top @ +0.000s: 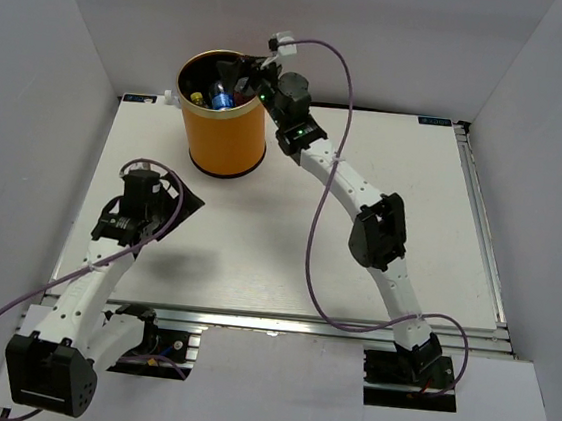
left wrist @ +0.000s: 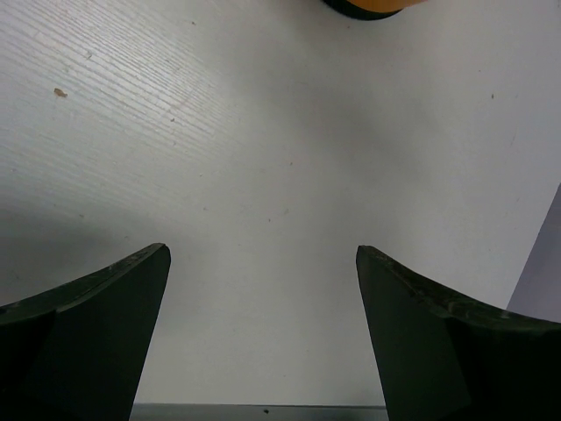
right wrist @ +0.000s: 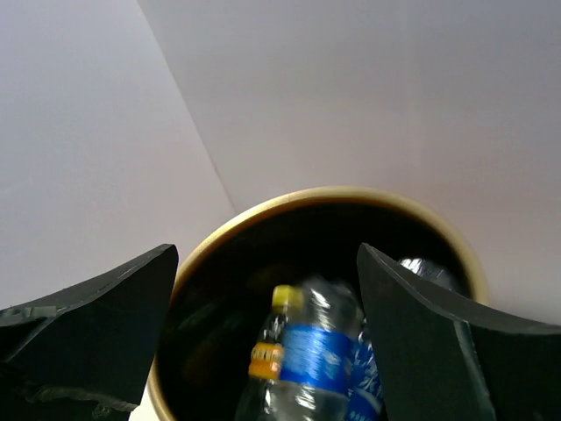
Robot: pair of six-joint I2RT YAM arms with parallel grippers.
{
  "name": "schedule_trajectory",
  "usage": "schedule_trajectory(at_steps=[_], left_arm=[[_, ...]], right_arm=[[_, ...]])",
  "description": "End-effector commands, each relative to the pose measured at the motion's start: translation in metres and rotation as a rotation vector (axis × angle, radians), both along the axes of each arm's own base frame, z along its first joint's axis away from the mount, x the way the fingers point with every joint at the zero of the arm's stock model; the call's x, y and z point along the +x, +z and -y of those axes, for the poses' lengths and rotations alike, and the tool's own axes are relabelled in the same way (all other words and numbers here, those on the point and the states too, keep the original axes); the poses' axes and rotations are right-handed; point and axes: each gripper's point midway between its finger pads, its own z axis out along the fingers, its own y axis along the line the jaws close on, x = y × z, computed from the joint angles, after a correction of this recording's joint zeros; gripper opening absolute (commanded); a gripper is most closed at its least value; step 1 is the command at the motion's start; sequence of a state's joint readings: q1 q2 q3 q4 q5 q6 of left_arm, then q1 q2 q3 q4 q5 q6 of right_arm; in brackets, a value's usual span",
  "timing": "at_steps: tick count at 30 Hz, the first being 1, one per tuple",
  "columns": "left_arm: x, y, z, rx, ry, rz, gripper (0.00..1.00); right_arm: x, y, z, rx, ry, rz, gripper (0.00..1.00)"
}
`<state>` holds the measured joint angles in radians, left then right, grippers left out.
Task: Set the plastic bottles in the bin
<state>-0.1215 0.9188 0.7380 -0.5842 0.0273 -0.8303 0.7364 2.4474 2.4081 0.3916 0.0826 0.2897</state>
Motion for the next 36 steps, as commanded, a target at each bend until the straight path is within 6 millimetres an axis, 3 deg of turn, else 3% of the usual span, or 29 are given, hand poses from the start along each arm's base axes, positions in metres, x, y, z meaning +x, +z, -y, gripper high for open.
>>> schedule_trajectory(at_steps=[1, 2, 3, 4, 5, 7, 8, 9, 11, 12, 13, 16, 17, 18, 19, 20, 21, 22, 23, 24, 25, 26, 28, 29, 30, 32, 34, 35, 36], left_arm=[[0.009, 0.014, -0.010, 0.017, 0.076, 0.008, 0.98], [0.011, 0.007, -0.014, 0.028, 0.110, -0.029, 0.98], [0.018, 0.011, -0.024, 0.023, 0.172, -0.030, 0.98], [0.022, 0.012, -0.031, 0.019, 0.203, -0.036, 0.98], [0.030, 0.008, -0.046, -0.003, 0.268, -0.058, 0.98], [0.045, 0.015, -0.064, -0.048, 0.327, -0.036, 0.98], [0.051, 0.018, -0.081, -0.075, 0.393, -0.029, 0.98], [0.060, 0.018, -0.088, -0.082, 0.414, -0.032, 0.98], [0.076, 0.027, -0.102, -0.110, 0.472, 0.006, 0.98], [0.086, 0.021, -0.105, -0.113, 0.480, -0.014, 0.98], [0.102, 0.037, -0.111, -0.126, 0.496, 0.033, 0.98], [0.146, 0.048, -0.122, -0.140, 0.514, 0.089, 0.98], [0.158, 0.048, -0.123, -0.149, 0.506, 0.091, 0.98], [0.171, 0.049, -0.124, -0.154, 0.500, 0.098, 0.98], [0.188, 0.029, -0.126, -0.142, 0.480, 0.065, 0.98], [0.208, 0.045, -0.130, -0.143, 0.472, 0.107, 0.98], [0.221, 0.042, -0.123, -0.164, 0.417, 0.103, 0.98], [0.236, 0.014, -0.124, -0.169, 0.406, 0.044, 0.98], [0.256, 0.030, -0.125, -0.178, 0.391, 0.088, 0.98], [0.268, 0.028, -0.122, -0.197, 0.369, 0.089, 0.98], [0.282, 0.002, -0.125, -0.204, 0.376, 0.056, 0.98], [0.300, 0.014, -0.128, -0.211, 0.374, 0.103, 0.98], [0.326, 0.012, -0.136, -0.206, 0.383, 0.166, 0.98], [0.339, -0.016, -0.137, -0.224, 0.388, 0.139, 0.98], [0.360, 0.004, -0.138, -0.236, 0.365, 0.204, 0.98], [0.383, 0.000, -0.133, -0.258, 0.340, 0.217, 0.98], [0.412, -0.009, -0.135, -0.287, 0.333, 0.255, 0.98], [0.421, -0.037, -0.137, -0.300, 0.339, 0.234, 0.98], [0.434, -0.020, -0.139, -0.312, 0.334, 0.302, 0.98]], right_arm=[[-0.032, 0.122, 0.048, 0.092, -0.046, 0.205, 0.90], [-0.032, 0.122, 0.053, 0.081, -0.038, 0.206, 0.89], [-0.043, 0.140, 0.061, 0.091, -0.025, 0.229, 0.89], [-0.045, 0.134, 0.062, 0.054, -0.015, 0.234, 0.89], [-0.056, 0.153, 0.073, 0.050, -0.020, 0.267, 0.89], [-0.066, 0.160, 0.083, 0.001, -0.017, 0.298, 0.89], [-0.060, 0.144, 0.090, -0.048, -0.038, 0.286, 0.89], [-0.073, 0.167, 0.109, -0.037, -0.055, 0.318, 0.89], [-0.079, 0.171, 0.140, -0.074, -0.092, 0.326, 0.89], [-0.080, 0.169, 0.151, -0.085, -0.105, 0.321, 0.89], [-0.076, 0.168, 0.170, -0.094, -0.126, 0.321, 0.89], [-0.086, 0.144, 0.205, -0.127, -0.159, 0.271, 0.90], [-0.096, 0.158, 0.231, -0.110, -0.201, 0.299, 0.90], [-0.091, 0.123, 0.239, -0.155, -0.221, 0.247, 0.89], [-0.092, 0.115, 0.252, -0.163, -0.260, 0.235, 0.89], [-0.103, 0.124, 0.272, -0.153, -0.296, 0.264, 0.89], [-0.102, 0.116, 0.287, -0.160, -0.351, 0.248, 0.89], [-0.096, 0.083, 0.304, -0.198, -0.411, 0.195, 0.89], [-0.104, 0.084, 0.317, -0.188, -0.441, 0.199, 0.89], [-0.104, 0.074, 0.324, -0.195, -0.461, 0.184, 0.89], [-0.101, 0.056, 0.336, -0.216, -0.492, 0.148, 0.90], [-0.102, 0.051, 0.342, -0.222, -0.503, 0.139, 0.89], [-0.096, 0.034, 0.351, -0.274, -0.525, 0.117, 0.89], [-0.087, 0.021, 0.359, -0.296, -0.543, 0.087, 0.89], [-0.083, 0.014, 0.364, -0.302, -0.551, 0.063, 0.90], [-0.070, -0.013, 0.372, -0.304, -0.540, -0.022, 0.90], [-0.065, -0.025, 0.377, -0.288, -0.501, -0.059, 0.89], [-0.063, -0.037, 0.376, -0.274, -0.484, -0.094, 0.89], [-0.066, -0.040, 0.371, -0.276, -0.437, -0.095, 0.89]])
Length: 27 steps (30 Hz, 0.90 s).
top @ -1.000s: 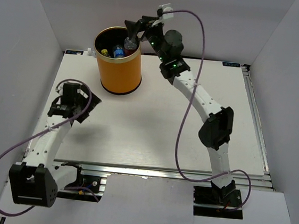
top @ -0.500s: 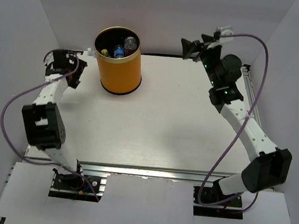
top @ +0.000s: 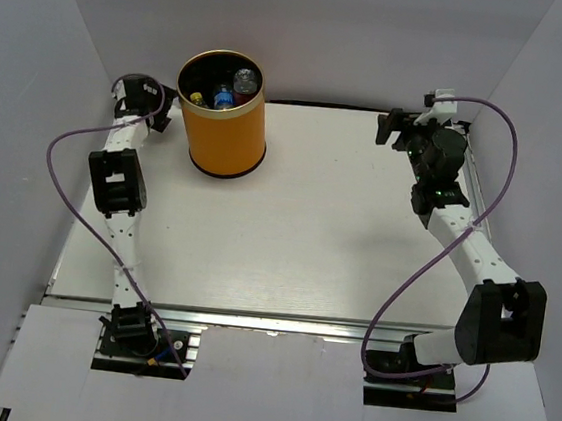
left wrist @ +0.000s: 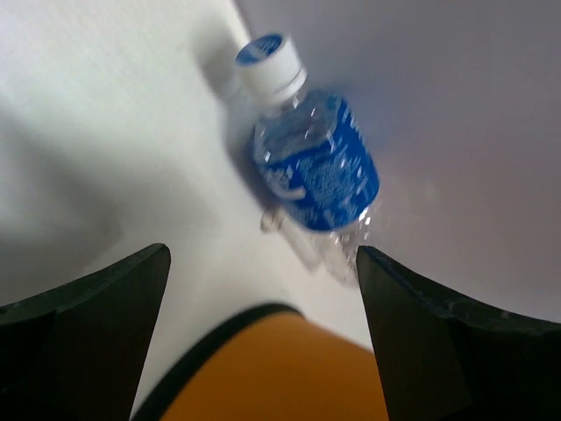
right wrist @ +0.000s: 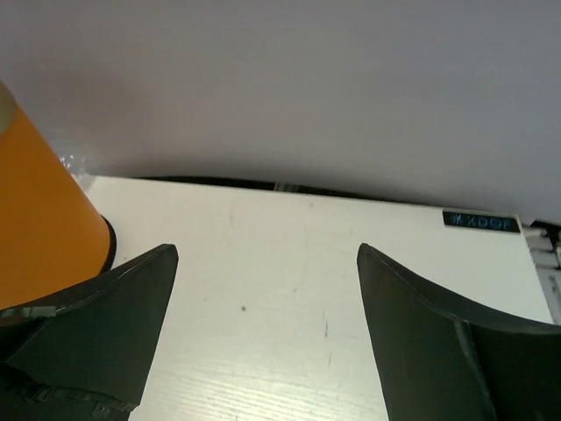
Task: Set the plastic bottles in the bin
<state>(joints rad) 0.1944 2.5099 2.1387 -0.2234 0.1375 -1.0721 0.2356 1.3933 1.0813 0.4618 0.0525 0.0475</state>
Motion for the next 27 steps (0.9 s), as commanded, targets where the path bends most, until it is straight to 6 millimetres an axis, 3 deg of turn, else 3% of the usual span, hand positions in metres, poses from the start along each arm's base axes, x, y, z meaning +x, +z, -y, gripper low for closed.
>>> schedule_trajectory(at_steps=[1, 4, 6, 12, 13, 16, 21, 27], left_arm=[[0.035, 0.038, 0.004, -0.038, -0.026, 0.173, 0.98], [0.048, 0.022, 0.003, -0.077, -0.012, 0.231, 0.98], [0.056, 0.024, 0.004, -0.116, -0.004, 0.279, 0.98], [0.074, 0.002, 0.022, -0.149, -0.018, 0.352, 0.98], [0.078, 0.011, 0.025, -0.154, -0.023, 0.387, 0.98], [0.083, -0.002, 0.034, -0.154, -0.012, 0.386, 0.98], [0.089, -0.007, 0.041, -0.137, 0.018, 0.409, 0.97], [0.089, -0.021, 0.037, -0.140, 0.069, 0.381, 0.60]], right_arm=[[-0.001, -0.010, -0.002, 0.049, 0.075, -0.029, 0.89], [-0.007, -0.014, 0.000, 0.032, 0.072, -0.027, 0.89], [-0.009, -0.017, 0.007, 0.010, 0.039, -0.028, 0.89], [-0.020, -0.015, 0.038, -0.043, -0.108, -0.016, 0.89], [-0.023, -0.012, 0.041, -0.040, -0.120, -0.011, 0.89], [-0.027, -0.013, 0.052, -0.081, -0.171, -0.007, 0.89], [-0.030, -0.014, 0.059, -0.104, -0.201, -0.014, 0.89], [-0.035, -0.016, 0.068, -0.112, -0.244, -0.023, 0.89]])
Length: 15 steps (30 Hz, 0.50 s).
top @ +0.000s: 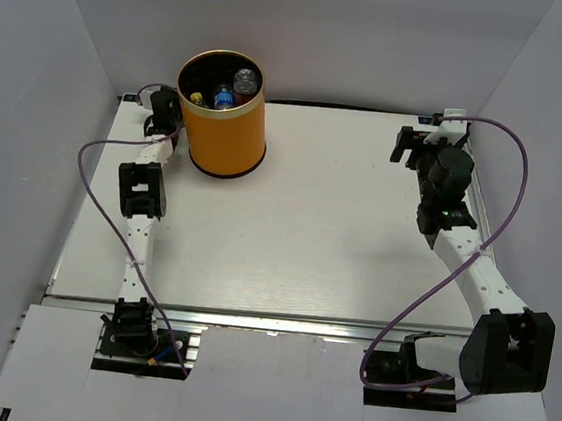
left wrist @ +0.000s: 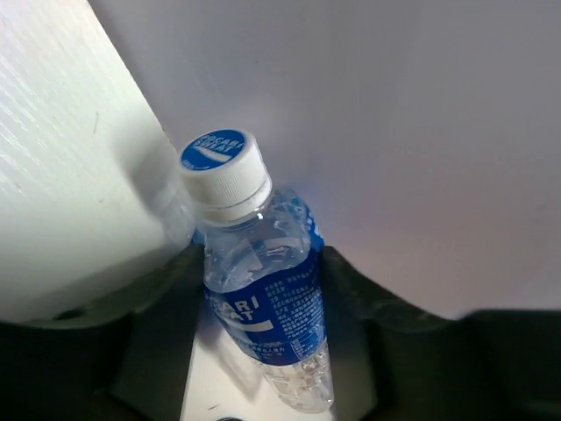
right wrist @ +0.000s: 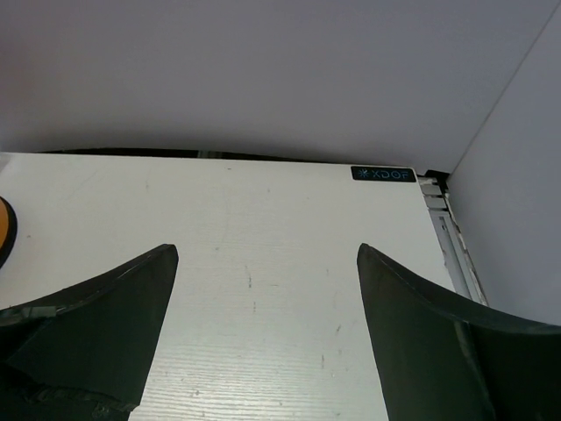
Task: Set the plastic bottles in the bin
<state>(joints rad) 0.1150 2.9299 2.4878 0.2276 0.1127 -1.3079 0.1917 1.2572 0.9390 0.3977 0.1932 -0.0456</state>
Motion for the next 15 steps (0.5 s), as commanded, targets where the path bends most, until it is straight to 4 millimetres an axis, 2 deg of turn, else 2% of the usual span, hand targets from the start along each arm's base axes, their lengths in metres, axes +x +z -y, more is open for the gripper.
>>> schedule_trajectory(at_steps=[1, 2, 4, 5, 8, 11, 15], left_arm=[[0.003, 0.005, -0.008, 0.007, 0.049, 0.002, 0.56], [0.002, 0.005, -0.008, 0.001, 0.054, -0.004, 0.40], [0.001, 0.006, -0.008, -0.013, 0.057, -0.004, 0.31], [0.001, 0.009, -0.008, -0.014, 0.055, 0.002, 0.23], [-0.001, 0.023, -0.007, -0.004, 0.051, 0.022, 0.09], [-0.006, 0.049, -0.011, 0.020, 0.055, 0.057, 0.00], [-0.020, 0.096, -0.016, 0.095, 0.074, 0.113, 0.00]], right_arm=[[-0.008, 0.009, 0.013, -0.018, -0.056, 0.028, 0.89], [-0.009, 0.010, 0.014, -0.020, -0.059, 0.031, 0.89], [-0.010, 0.009, 0.017, -0.022, -0.073, 0.029, 0.89], [-0.010, 0.009, 0.017, -0.023, -0.076, 0.029, 0.89], [-0.011, 0.008, 0.017, -0.024, -0.073, 0.022, 0.89], [-0.012, 0.007, 0.016, -0.020, -0.068, 0.019, 0.89], [-0.015, 0.009, 0.011, -0.014, -0.040, 0.022, 0.89]])
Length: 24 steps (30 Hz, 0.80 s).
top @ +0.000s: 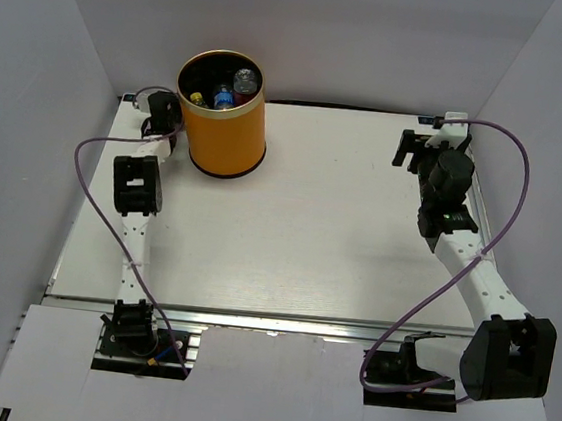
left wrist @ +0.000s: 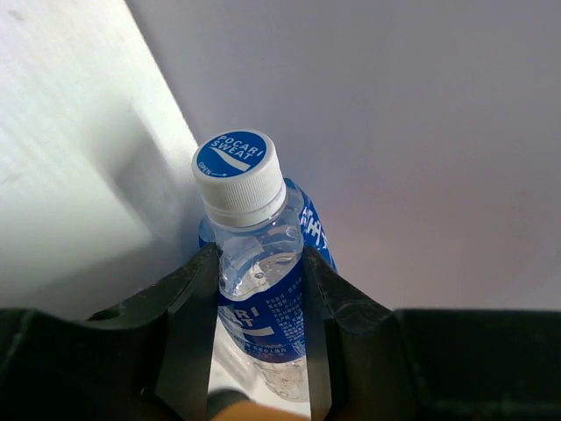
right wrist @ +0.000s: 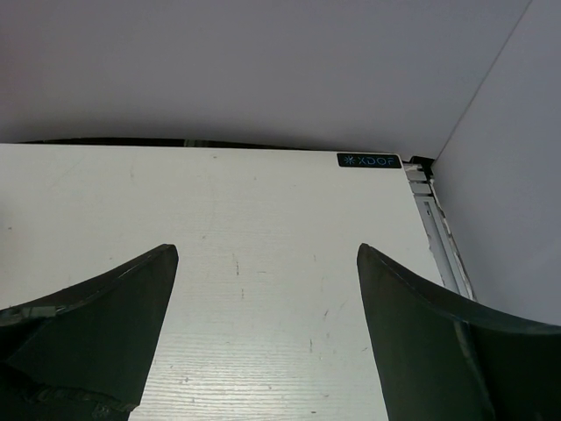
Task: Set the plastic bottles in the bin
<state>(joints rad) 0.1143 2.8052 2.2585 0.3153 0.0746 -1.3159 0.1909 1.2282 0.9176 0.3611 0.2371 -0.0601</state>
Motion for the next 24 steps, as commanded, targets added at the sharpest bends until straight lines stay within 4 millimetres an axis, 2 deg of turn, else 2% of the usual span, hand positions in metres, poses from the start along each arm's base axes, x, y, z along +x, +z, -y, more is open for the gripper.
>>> schedule_trajectory(at_steps=[1, 3, 4, 6, 7, 10, 11, 13, 14, 16, 20, 21, 24], left_arm=[[-0.013, 0.115, -0.012, 0.118, 0.044, 0.155, 0.00], [-0.023, 0.137, -0.023, 0.146, 0.074, 0.190, 0.00], [-0.030, 0.171, -0.030, 0.165, 0.107, 0.241, 0.00], [-0.043, 0.165, -0.045, 0.094, 0.142, 0.220, 0.00], [-0.048, 0.177, -0.044, 0.079, 0.131, 0.290, 0.00], [-0.050, 0.162, -0.037, 0.042, 0.075, 0.232, 0.00], [-0.056, 0.157, -0.036, 0.029, 0.080, 0.216, 0.00], [-0.066, 0.160, -0.039, 0.000, 0.114, 0.247, 0.00], [-0.077, 0.152, -0.039, -0.017, 0.122, 0.229, 0.00], [-0.086, 0.157, -0.047, -0.010, 0.178, 0.228, 0.00], [-0.119, 0.172, -0.055, 0.047, 0.242, 0.225, 0.00], [-0.137, 0.176, -0.054, 0.052, 0.257, 0.221, 0.00], [-0.171, 0.195, -0.062, 0.098, 0.324, 0.252, 0.00]], right_arm=[[-0.007, 0.017, -0.001, 0.007, 0.015, 0.051, 0.89], [-0.011, 0.020, -0.003, 0.009, 0.029, 0.057, 0.89], [-0.012, 0.022, -0.003, 0.013, 0.032, 0.062, 0.89], [-0.016, 0.026, -0.004, 0.014, 0.042, 0.071, 0.89], [-0.018, 0.027, -0.004, 0.022, 0.043, 0.074, 0.90], [-0.024, 0.031, -0.007, 0.036, 0.062, 0.082, 0.89], [-0.028, 0.036, -0.008, 0.037, 0.076, 0.093, 0.89], [-0.032, 0.037, -0.010, 0.036, 0.090, 0.091, 0.89], [-0.036, 0.042, -0.010, 0.042, 0.095, 0.103, 0.90], [-0.042, 0.046, -0.014, 0.053, 0.118, 0.122, 0.89], [-0.049, 0.051, -0.018, 0.065, 0.150, 0.136, 0.90], [-0.050, 0.052, -0.019, 0.067, 0.155, 0.135, 0.89], [-0.051, 0.050, -0.020, 0.069, 0.161, 0.130, 0.89]])
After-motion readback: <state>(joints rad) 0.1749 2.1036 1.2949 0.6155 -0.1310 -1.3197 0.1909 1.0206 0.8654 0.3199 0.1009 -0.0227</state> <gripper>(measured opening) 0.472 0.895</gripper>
